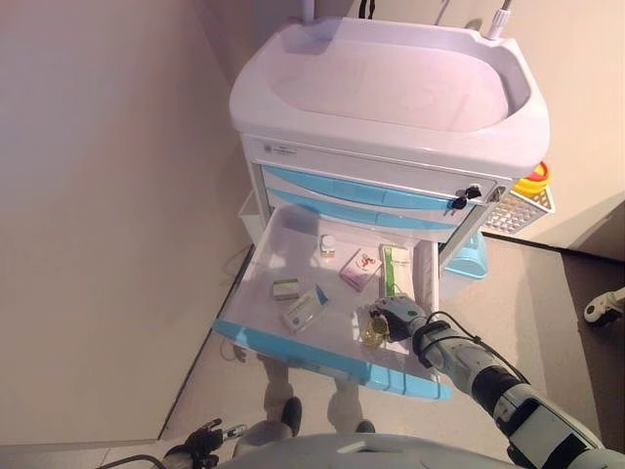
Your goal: Open the drawer and pick up the medicine
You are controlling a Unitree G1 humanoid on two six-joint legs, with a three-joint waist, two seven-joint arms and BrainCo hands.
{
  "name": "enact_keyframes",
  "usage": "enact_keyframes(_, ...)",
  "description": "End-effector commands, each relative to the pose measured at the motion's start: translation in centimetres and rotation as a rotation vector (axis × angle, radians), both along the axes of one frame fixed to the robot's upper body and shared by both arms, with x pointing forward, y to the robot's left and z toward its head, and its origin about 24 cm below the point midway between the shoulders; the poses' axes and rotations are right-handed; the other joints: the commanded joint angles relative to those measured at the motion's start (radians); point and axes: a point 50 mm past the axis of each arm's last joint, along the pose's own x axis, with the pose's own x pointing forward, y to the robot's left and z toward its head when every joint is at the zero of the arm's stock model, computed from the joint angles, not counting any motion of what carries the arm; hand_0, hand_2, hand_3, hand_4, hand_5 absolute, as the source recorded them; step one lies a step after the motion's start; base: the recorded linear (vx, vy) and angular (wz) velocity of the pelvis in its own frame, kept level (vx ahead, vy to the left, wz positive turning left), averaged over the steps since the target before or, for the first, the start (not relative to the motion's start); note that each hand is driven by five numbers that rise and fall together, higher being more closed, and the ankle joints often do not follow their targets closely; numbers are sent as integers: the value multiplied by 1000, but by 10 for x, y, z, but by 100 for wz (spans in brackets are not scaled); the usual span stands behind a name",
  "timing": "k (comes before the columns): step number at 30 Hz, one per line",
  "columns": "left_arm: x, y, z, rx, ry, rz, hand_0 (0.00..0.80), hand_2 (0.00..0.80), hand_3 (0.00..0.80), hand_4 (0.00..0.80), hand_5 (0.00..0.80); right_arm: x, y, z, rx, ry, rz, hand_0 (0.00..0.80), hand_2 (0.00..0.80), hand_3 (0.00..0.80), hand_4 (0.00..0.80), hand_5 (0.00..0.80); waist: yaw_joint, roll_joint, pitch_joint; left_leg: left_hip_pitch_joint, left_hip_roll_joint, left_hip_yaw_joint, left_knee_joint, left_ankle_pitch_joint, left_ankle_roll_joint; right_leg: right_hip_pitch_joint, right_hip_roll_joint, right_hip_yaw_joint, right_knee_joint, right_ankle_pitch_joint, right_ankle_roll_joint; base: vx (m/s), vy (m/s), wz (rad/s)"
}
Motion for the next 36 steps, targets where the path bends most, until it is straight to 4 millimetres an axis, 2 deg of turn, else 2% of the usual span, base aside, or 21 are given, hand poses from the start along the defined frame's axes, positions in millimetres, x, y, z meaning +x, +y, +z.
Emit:
enact_keyframes(1, 9, -10, -1, -11, -4, -83, 0, 0, 0, 0, 0, 4, 18, 4, 27, -41, 62, 800, 800, 800, 800, 800, 27, -31, 7, 17, -15, 29, 6, -81, -1, -24, -63, 26, 26, 22, 64, 0, 0, 0)
enact_keyframes(19, 6, -10, -2, -10, 3, -82, 0, 0, 0, 0, 0, 4, 18, 6, 31, -38, 67, 800, 800, 800, 800, 800, 25, -37, 7, 23, -13, 32, 6, -84, 0, -21, -62, 29, 26, 23, 63, 0, 0, 0)
enact_keyframes(20, 6, -10, -2, -10, 3, -81, 0, 0, 0, 0, 0, 4, 18, 6, 31, -38, 67, 775, 775, 775, 775, 775, 24, -38, 7, 22, -12, 33, 6, -84, -1, -22, -62, 29, 26, 23, 64, 0, 0, 0)
enact_keyframes(21, 6, -10, -2, -10, 3, -79, 0, 0, 0, 0, 0, 4, 18, 6, 27, -36, 71, 634, 634, 634, 634, 634, 24, -38, 8, 23, -12, 34, 6, -85, -1, -22, -62, 30, 27, 22, 64, 0, 0, 0)
enact_keyframes(22, 7, -10, -2, -11, 3, -79, 0, 0, 0, 0, 0, 4, 19, 6, 21, -35, 76, 232, 232, 232, 232, 232, 24, -38, 7, 23, -12, 34, 6, -85, -1, -22, -61, 30, 27, 22, 64, 0, 0, 0)
enact_keyframes(23, 7, -10, -2, -11, 3, -80, 0, 0, 0, 0, 0, 4, 18, 6, 6, -27, 83, 0, 0, 0, 0, 0, 24, -39, 8, 23, -13, 34, 6, -84, 0, -22, -61, 31, 27, 22, 63, 0, 0, 0)
enact_keyframes(36, 9, -7, -1, 2, 5, -103, 0, 0, 0, 0, 0, -9, 30, -3, -25, 100, 263, 0, 0, 0, 0, 0, 40, -47, 7, 23, -12, 27, 6, -83, 0, -18, -64, 24, 25, 22, 64, 0, 0, 0)
